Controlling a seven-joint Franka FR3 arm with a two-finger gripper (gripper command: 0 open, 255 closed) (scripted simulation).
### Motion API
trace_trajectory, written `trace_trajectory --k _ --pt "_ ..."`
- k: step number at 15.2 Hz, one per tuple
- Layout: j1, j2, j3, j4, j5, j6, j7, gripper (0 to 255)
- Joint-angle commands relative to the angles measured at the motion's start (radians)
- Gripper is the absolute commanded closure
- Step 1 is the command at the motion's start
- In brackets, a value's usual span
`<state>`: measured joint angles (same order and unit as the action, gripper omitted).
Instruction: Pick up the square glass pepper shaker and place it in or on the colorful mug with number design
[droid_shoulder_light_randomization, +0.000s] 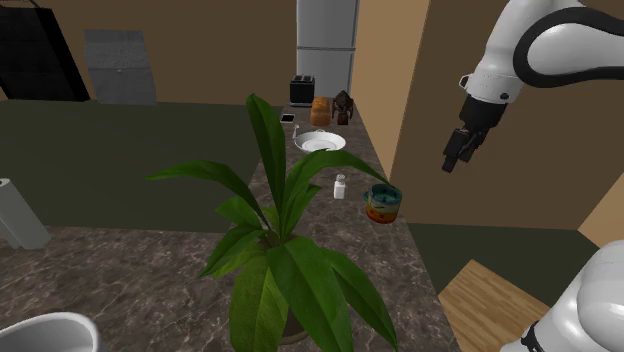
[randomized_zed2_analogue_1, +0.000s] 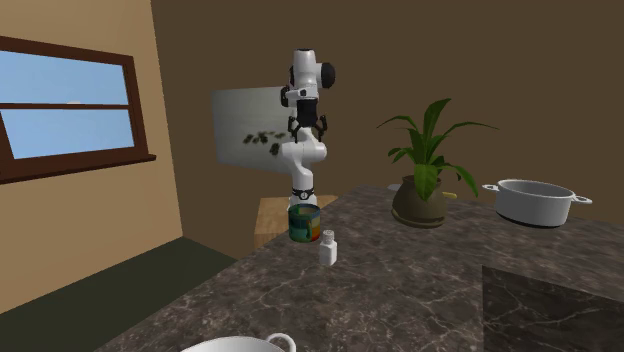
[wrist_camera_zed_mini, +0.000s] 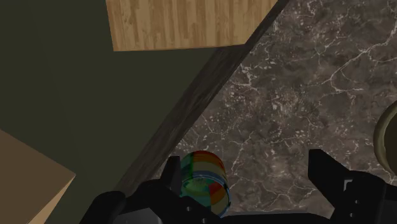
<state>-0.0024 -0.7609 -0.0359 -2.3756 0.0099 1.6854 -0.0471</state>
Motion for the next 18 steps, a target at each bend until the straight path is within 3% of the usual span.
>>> trace_trajectory --k 1,10,18 --pt "0.000 0.000 0.000 0.000 0.000 0.000 0.000 0" --pt "0.015 0.346 -0.005 0.126 0.007 0.204 -0.021 0" --pt "0.024 0.664 -0.005 0.328 0.018 0.306 -0.041 0"
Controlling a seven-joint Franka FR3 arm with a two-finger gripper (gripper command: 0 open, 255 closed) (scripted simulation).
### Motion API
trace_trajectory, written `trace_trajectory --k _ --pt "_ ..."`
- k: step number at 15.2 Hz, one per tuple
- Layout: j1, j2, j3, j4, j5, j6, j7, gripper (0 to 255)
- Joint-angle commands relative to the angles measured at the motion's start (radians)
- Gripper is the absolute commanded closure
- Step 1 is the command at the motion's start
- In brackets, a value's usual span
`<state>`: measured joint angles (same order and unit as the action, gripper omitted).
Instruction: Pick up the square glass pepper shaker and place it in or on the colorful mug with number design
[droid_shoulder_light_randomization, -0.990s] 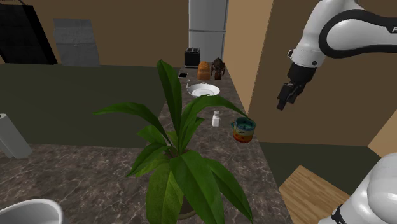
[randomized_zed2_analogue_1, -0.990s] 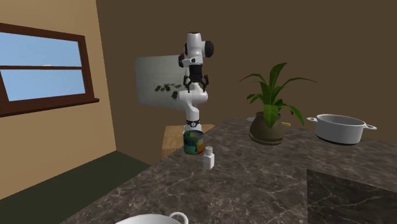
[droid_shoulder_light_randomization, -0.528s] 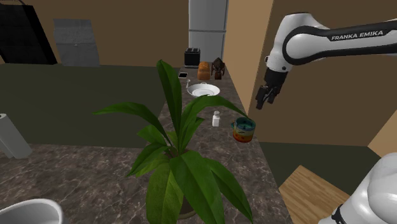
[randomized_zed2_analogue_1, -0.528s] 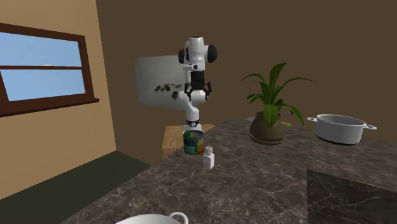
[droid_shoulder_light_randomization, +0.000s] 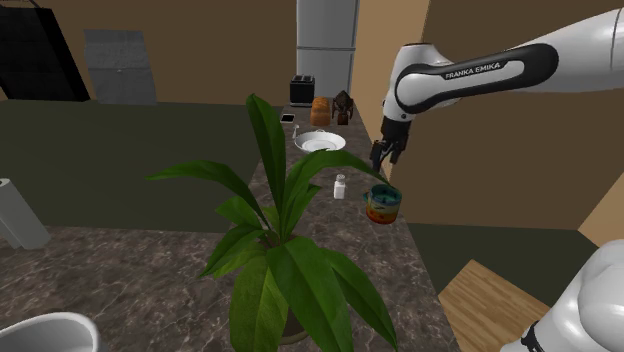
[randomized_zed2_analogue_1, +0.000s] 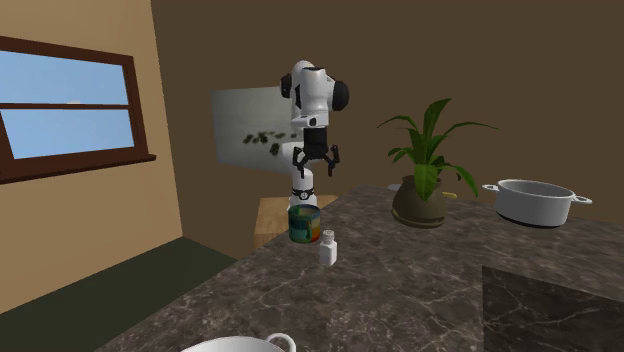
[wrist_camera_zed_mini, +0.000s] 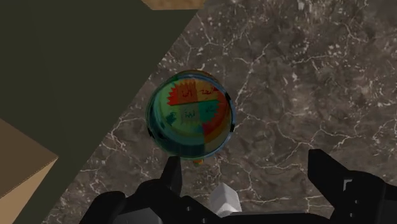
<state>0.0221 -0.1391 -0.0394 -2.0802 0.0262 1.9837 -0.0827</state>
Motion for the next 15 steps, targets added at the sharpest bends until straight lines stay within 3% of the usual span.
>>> trace_trajectory --k 1,8,14,15 --pt "0.000 0.082 -0.001 0.063 0.003 0.015 -0.008 0" --pt "0.003 0.366 0.003 0.322 0.012 0.029 -0.022 0" --pt "0.002 0.625 0.009 0.615 0.016 -0.016 -0.029 0" --pt "0.002 0.628 0.009 0.607 0.016 -0.004 -0.029 0"
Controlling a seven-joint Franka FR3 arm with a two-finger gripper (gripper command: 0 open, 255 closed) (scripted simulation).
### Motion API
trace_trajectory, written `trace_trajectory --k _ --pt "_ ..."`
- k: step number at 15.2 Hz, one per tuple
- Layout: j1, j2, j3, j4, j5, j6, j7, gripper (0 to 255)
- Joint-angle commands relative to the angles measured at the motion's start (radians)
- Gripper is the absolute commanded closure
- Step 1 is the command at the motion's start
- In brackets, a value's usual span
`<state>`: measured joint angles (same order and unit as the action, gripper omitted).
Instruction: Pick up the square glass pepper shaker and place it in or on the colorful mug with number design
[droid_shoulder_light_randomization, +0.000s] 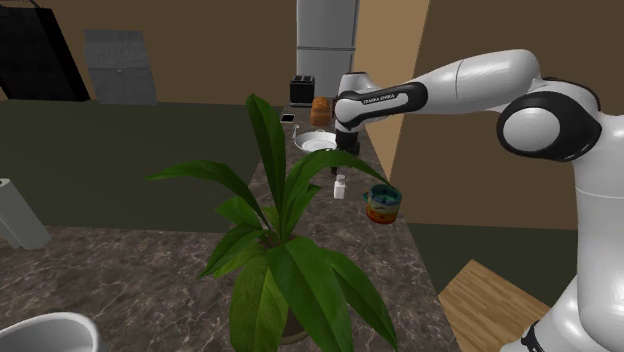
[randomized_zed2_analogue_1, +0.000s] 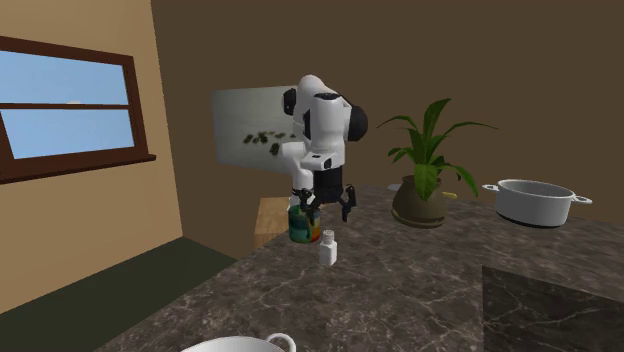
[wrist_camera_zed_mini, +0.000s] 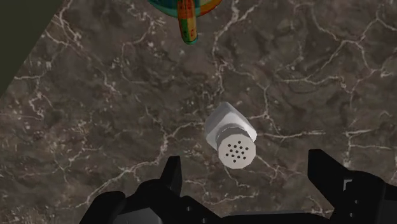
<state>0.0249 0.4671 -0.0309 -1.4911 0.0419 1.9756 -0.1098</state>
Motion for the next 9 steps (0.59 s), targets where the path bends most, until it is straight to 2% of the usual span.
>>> trace_trajectory --k 1,9 --pt "-0.001 0.026 0.000 0.011 0.001 0.015 -0.002 0" --pt "0.000 0.051 0.001 -0.027 0.002 0.077 -0.003 0"
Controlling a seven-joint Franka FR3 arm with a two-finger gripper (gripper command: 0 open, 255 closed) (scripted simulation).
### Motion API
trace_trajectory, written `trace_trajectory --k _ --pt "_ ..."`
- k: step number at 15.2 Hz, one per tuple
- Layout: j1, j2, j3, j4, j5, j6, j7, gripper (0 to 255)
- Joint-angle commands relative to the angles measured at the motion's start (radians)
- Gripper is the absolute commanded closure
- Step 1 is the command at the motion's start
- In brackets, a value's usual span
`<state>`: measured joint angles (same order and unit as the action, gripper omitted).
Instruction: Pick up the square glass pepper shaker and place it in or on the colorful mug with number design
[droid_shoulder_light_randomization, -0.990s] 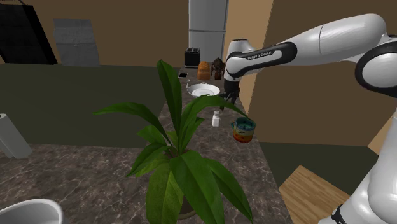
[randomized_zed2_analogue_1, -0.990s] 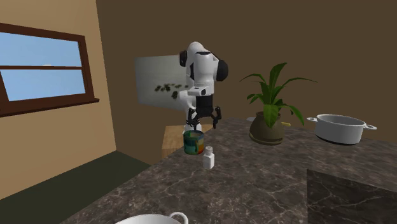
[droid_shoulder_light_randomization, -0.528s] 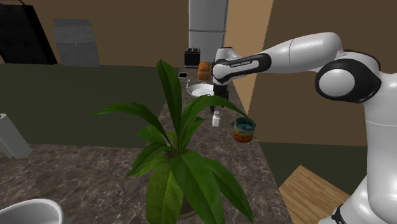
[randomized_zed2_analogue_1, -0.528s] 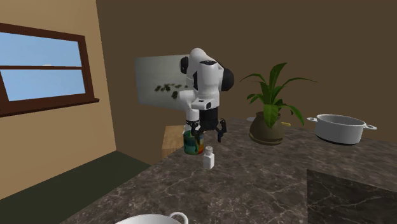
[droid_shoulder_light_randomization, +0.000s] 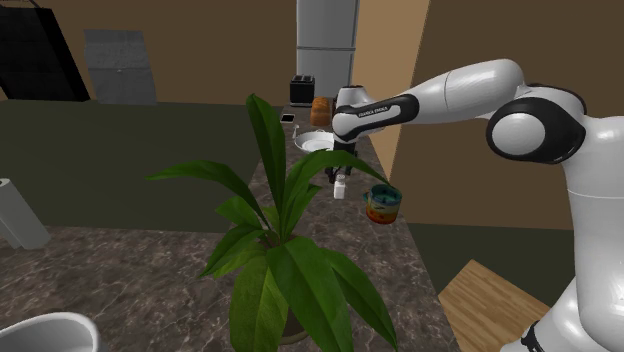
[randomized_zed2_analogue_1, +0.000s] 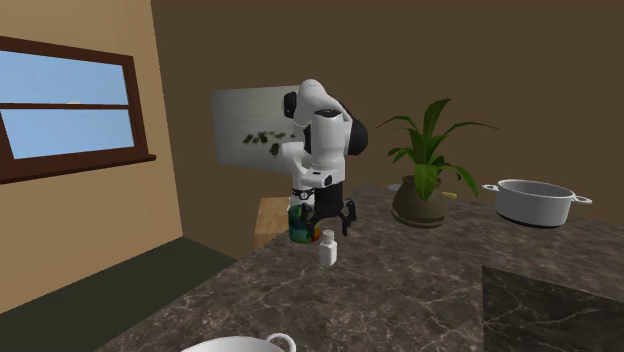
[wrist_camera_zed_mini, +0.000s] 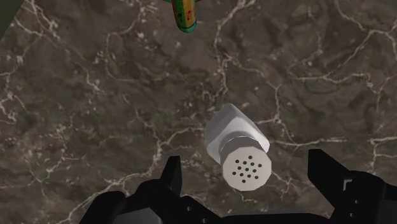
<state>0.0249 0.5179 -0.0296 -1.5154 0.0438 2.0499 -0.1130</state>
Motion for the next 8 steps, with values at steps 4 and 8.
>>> trace_trajectory --k 4,8 --pt "0.000 0.000 0.000 -0.002 0.000 0.003 0.000 0" --pt "0.000 0.000 0.000 -0.002 0.000 0.003 0.000 255"
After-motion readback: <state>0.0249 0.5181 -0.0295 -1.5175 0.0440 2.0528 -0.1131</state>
